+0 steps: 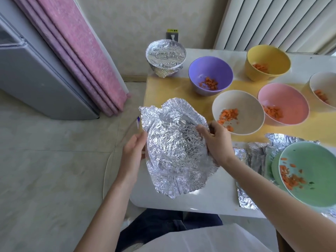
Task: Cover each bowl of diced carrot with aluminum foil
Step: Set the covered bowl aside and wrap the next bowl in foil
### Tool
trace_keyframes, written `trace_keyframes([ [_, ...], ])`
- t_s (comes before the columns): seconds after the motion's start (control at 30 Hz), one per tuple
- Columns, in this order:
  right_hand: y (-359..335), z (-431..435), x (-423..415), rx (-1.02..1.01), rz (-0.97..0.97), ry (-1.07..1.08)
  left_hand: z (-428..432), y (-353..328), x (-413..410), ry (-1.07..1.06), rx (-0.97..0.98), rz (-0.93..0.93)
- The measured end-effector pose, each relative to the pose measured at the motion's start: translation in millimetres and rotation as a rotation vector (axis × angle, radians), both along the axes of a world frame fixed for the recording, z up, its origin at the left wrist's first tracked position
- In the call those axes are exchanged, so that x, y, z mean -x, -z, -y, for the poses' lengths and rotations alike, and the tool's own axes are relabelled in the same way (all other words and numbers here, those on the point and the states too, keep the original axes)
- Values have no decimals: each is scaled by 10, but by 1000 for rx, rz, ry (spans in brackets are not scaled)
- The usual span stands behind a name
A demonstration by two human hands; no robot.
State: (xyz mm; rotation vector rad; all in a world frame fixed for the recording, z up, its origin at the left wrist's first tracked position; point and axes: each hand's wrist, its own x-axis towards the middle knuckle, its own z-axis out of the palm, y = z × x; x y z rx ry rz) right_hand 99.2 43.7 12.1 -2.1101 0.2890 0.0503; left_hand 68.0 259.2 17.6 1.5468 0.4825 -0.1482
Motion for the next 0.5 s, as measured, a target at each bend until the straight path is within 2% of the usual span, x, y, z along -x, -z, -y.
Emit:
trace_keyframes([
  [0.1,44,-70,3,22,-4,33,74,63,84,-16,-154,87],
  [0.23,136,-88,8,24,-25,46,34,216,68,-182,-406,135],
  [0.33,189,-89,47,38,-45,54,24,263,65,-192,-542,193],
  [0.4,207,-101,75,42,-52,47,28,301,66,-186,-577,185],
  [0.5,213,-103,113,32,-42,36,-13,359,22,-172,-510,95],
])
